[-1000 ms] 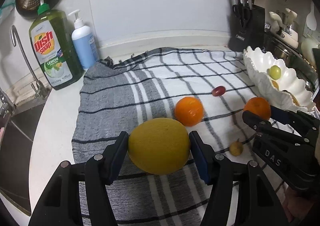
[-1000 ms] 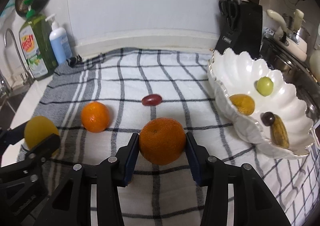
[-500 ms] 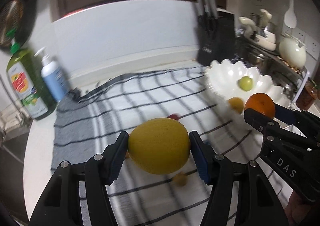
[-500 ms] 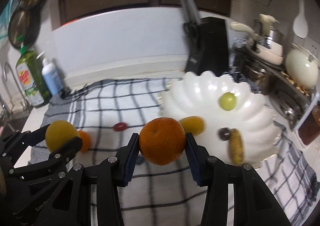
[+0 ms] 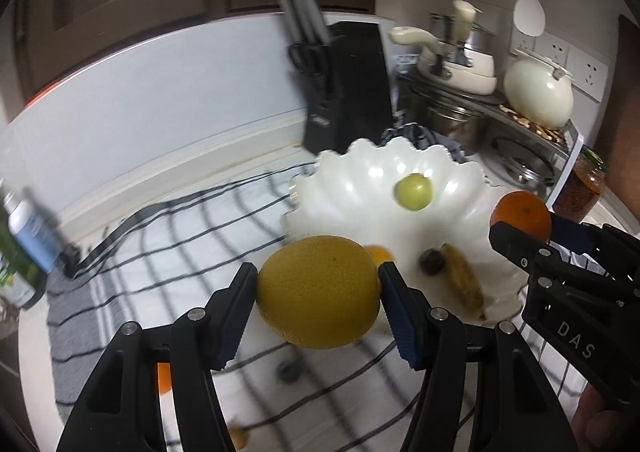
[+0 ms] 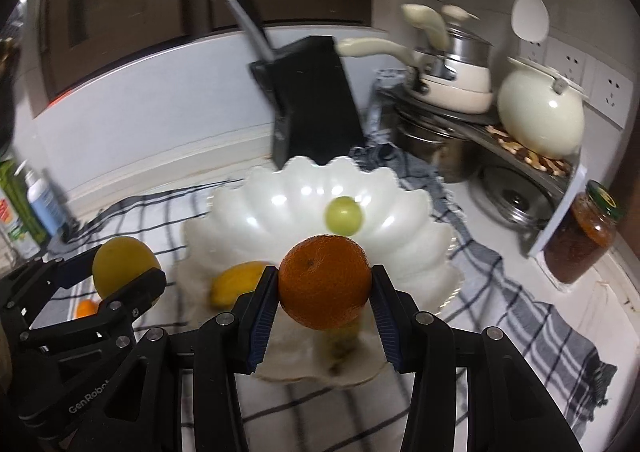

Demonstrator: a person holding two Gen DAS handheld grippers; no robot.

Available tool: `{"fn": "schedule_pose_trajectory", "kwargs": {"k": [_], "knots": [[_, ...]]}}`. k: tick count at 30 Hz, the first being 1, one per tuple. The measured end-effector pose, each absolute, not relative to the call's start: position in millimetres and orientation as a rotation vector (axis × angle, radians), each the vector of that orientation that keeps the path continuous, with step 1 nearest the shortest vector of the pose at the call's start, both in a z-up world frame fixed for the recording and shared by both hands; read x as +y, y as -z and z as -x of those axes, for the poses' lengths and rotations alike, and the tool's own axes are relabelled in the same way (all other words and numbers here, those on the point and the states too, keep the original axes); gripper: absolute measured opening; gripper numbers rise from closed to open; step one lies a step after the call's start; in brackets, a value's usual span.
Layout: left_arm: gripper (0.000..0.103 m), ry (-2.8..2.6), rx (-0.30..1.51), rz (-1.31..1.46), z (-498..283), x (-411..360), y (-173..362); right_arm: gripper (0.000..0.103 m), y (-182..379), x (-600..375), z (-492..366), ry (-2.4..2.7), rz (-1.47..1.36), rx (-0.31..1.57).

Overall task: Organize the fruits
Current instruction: 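Carry the lemon and orange into the white bowl and open both grippers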

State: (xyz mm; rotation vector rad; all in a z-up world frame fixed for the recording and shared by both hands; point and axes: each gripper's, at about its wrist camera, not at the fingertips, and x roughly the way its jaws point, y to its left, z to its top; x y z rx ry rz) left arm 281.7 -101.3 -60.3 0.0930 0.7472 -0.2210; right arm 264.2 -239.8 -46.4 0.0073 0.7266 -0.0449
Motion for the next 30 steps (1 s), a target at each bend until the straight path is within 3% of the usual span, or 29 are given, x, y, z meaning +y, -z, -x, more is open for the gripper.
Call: {"fn": "schedule_pose_trajectory", "kwargs": {"k": [23, 25, 30], "knots": [[0.062, 0.291, 0.864, -0.161, -373, -161, 102, 0.047, 95, -297, -334, 0.14, -0.023, 0.853], [0.068, 0.276, 0.849, -0.176, -371, -161, 100, 0.048, 95, -296, -333, 0.149, -0.01, 0.852], [0.09, 0.24, 0.829, -0.19, -364, -156, 89, 0.085, 83, -295, -322, 0.187, -0.002, 0.79]]}}
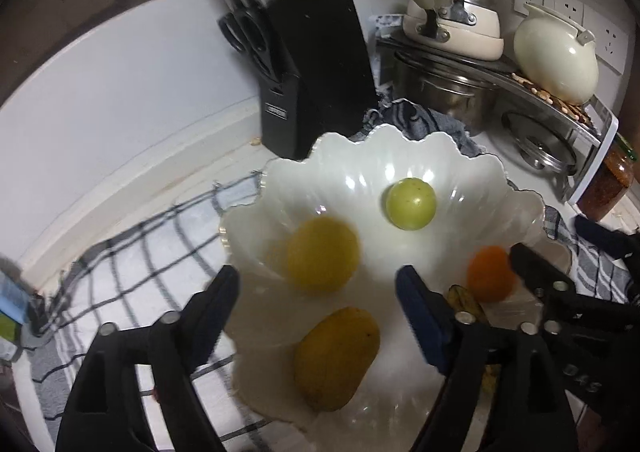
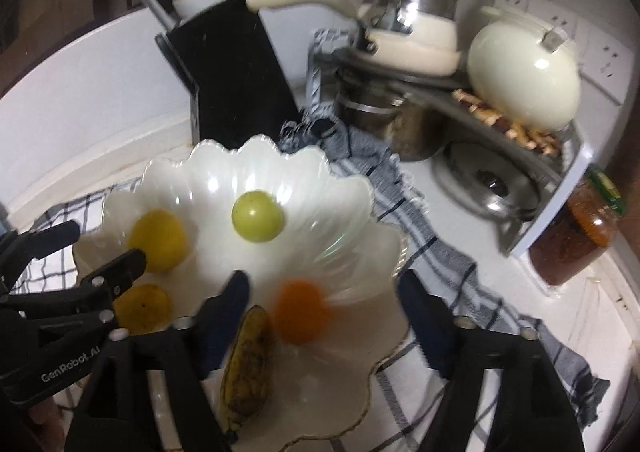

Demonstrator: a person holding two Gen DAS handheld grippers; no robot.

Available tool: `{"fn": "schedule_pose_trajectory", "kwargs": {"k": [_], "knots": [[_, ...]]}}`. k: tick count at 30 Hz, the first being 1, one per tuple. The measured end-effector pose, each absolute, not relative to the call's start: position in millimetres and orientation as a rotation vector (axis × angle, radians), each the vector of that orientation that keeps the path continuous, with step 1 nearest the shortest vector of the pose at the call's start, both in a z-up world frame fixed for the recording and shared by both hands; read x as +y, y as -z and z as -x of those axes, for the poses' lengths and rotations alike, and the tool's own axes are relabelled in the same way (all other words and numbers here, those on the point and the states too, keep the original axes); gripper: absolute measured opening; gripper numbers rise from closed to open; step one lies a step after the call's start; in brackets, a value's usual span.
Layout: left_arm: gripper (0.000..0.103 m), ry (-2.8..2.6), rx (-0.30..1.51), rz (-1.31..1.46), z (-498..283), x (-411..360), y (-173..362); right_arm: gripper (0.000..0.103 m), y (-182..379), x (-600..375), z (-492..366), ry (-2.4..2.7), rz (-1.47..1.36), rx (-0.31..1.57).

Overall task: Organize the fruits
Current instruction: 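Carry the lemon and orange into the white bowl and open both grippers, then lift both grippers away from the white bowl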

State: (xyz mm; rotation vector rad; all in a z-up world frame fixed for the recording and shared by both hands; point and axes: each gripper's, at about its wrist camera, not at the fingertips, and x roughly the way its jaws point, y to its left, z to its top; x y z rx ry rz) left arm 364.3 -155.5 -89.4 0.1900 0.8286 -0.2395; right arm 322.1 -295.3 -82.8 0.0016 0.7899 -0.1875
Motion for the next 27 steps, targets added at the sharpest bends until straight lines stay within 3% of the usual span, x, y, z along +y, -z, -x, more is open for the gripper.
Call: {"fn": "schedule_pose_trajectory", "kwargs": {"k": [6, 16, 27], "knots": [[0.101, 0.194, 0.78, -0.201, -344, -137, 69, 0.09, 57, -288, -306, 0.217, -0.002, 0.723], [0.103, 0.094, 0.716, -0.172, -295, -74, 28, 0.091, 25, -233, -271, 0.136, 0.002, 0.652], [0.103, -0.008, 0.69, -0.114, -237, 0, 22, 0.091, 20, -170, -235, 0.058, 0.046, 0.617]]}}
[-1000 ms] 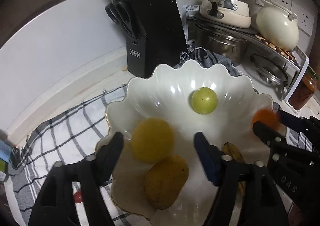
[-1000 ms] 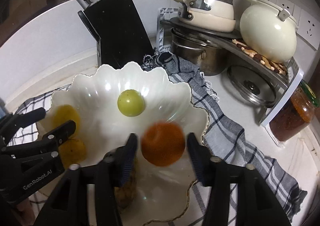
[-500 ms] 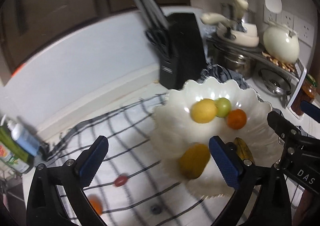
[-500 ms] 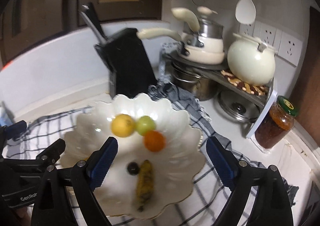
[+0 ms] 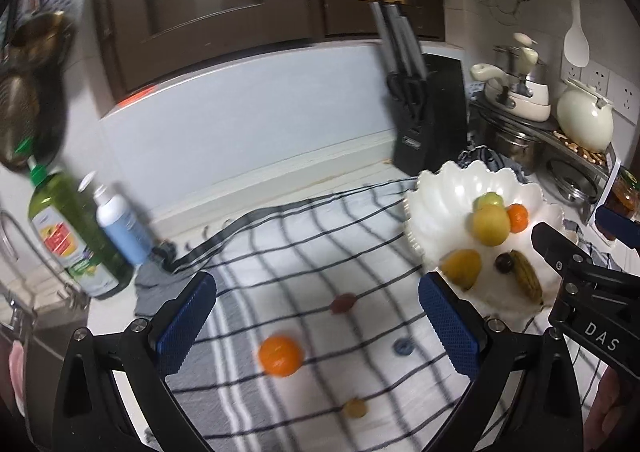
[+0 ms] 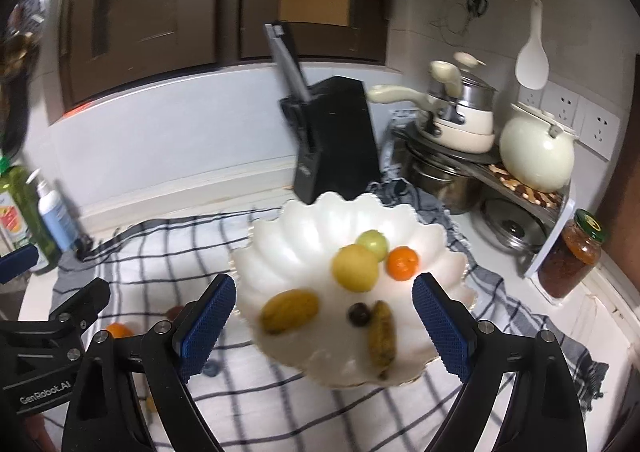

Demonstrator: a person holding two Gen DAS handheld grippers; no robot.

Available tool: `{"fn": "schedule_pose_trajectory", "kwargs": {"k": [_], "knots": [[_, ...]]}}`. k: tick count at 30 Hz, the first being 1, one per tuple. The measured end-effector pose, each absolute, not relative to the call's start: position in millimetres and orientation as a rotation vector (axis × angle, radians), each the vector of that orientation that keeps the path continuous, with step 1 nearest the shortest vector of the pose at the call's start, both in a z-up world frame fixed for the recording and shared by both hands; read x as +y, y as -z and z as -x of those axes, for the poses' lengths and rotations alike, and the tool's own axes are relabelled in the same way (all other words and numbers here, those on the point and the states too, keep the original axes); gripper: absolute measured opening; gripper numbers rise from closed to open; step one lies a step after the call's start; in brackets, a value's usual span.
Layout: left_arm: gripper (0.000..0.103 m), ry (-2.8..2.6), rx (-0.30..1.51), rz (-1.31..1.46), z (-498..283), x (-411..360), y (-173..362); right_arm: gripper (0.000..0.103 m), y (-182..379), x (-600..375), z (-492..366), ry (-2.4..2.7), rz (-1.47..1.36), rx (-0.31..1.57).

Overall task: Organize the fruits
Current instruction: 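Lift both grippers away from the white bowl, then grasp the small brown round fruit with the left gripper while the right gripper grasps the blueberry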

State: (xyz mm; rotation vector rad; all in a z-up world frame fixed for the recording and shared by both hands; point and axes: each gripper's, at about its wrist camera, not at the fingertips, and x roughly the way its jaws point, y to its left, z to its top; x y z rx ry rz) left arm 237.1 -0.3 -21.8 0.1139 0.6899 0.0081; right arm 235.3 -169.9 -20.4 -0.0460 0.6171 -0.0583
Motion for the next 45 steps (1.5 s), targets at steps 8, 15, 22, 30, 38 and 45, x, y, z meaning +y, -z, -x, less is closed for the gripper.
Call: {"fn": "schedule_pose_trajectory", "kwargs": {"k": [8, 15, 22, 30, 38, 45], "knots": [[0.103, -0.036, 0.701, -0.084, -209, 23, 41, 0.091, 35, -143, -215, 0.021, 0.063, 0.63], [0.101, -0.015, 0.716, -0.062, -191, 22, 63, 0.091, 52, -143, -199, 0.02, 0.045, 0.636], [0.096, 0.028, 0.769, -0.06, -186, 13, 97, 0.091, 84, -153, -190, 0.038, 0.038, 0.68], [0.08, 0.058, 0.839, -0.077, -190, -2, 135, 0.09, 113, -162, -186, 0.054, 0.035, 0.724], [0.054, 0.072, 0.873, -0.105, -198, -13, 152, 0.089, 125, -166, -187, 0.045, 0.018, 0.744], [0.036, 0.091, 0.916, -0.106, -205, -19, 168, 0.088, 129, -166, -189, 0.049, 0.03, 0.751]]}}
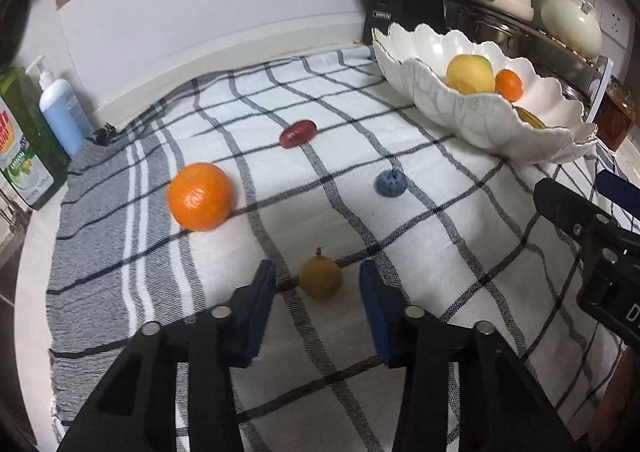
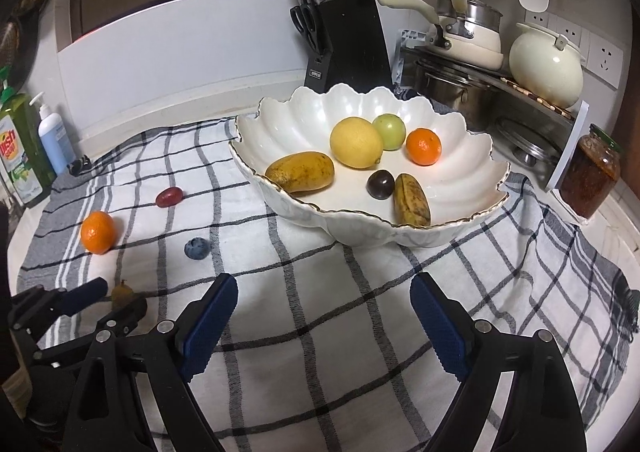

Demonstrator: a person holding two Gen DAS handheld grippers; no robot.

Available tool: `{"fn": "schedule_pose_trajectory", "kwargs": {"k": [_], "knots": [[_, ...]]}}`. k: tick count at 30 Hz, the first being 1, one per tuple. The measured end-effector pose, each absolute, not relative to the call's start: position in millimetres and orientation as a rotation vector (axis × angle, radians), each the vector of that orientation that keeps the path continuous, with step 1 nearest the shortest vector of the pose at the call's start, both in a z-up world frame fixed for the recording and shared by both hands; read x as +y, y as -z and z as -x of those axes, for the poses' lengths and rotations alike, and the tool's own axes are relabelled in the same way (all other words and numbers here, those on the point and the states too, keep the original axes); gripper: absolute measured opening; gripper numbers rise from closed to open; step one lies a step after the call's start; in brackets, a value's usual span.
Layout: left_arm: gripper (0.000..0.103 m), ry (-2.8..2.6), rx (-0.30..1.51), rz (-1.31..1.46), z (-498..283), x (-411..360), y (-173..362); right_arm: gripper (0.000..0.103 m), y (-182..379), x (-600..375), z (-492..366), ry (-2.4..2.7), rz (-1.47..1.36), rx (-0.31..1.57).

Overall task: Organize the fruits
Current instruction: 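Grasp the small brown round fruit with the left gripper while the right gripper grasps the blueberry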

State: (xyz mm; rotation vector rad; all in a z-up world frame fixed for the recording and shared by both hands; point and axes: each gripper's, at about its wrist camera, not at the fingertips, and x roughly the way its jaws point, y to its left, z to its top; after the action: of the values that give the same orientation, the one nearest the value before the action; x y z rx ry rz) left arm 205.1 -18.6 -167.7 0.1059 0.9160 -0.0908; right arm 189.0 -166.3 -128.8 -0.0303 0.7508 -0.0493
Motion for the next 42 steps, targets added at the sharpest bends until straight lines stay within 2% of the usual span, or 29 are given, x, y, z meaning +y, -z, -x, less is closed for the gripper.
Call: {"fn": "schedule_pose_trajectory", "kwargs": {"k": [4, 9, 20, 27, 31, 33, 38, 40, 42], "knots": [[0.023, 0.101, 0.921, -0.1, -206, -21, 170, 0.085, 131, -167, -190, 0.047, 0.031, 0.757], [0.022, 0.103, 0.906, -0.099, -205, -19, 168, 0.075, 132, -166, -192, 0.039, 0.032, 0.764], [0.022, 0.005, 0.851, -0.062, -195, 32, 142, 0.075, 134, -120, -213, -0.131, 0.036, 0.786], [0.022, -0.067, 0.856, -0.013, -200, 67, 141, 0.056, 151, -81, -247, -0.203, 0.075, 0.848], [0.022, -0.071, 0.863, -0.008, -204, 72, 142, 0.049, 160, -76, -261, -0.198, 0.078, 0.882], [0.022, -0.069, 0.865, -0.009, -205, 73, 143, 0.041, 164, -75, -264, -0.203, 0.078, 0.899], [0.022, -0.066, 0.868, -0.011, -207, 73, 143, 0.034, 171, -74, -266, -0.21, 0.077, 0.911], [0.022, -0.067, 0.866, -0.01, -206, 73, 142, 0.023, 170, -76, -267, -0.216, 0.071, 0.911], [0.022, -0.067, 0.865, -0.011, -207, 73, 142, 0.024, 169, -76, -265, -0.219, 0.071, 0.909]]}}
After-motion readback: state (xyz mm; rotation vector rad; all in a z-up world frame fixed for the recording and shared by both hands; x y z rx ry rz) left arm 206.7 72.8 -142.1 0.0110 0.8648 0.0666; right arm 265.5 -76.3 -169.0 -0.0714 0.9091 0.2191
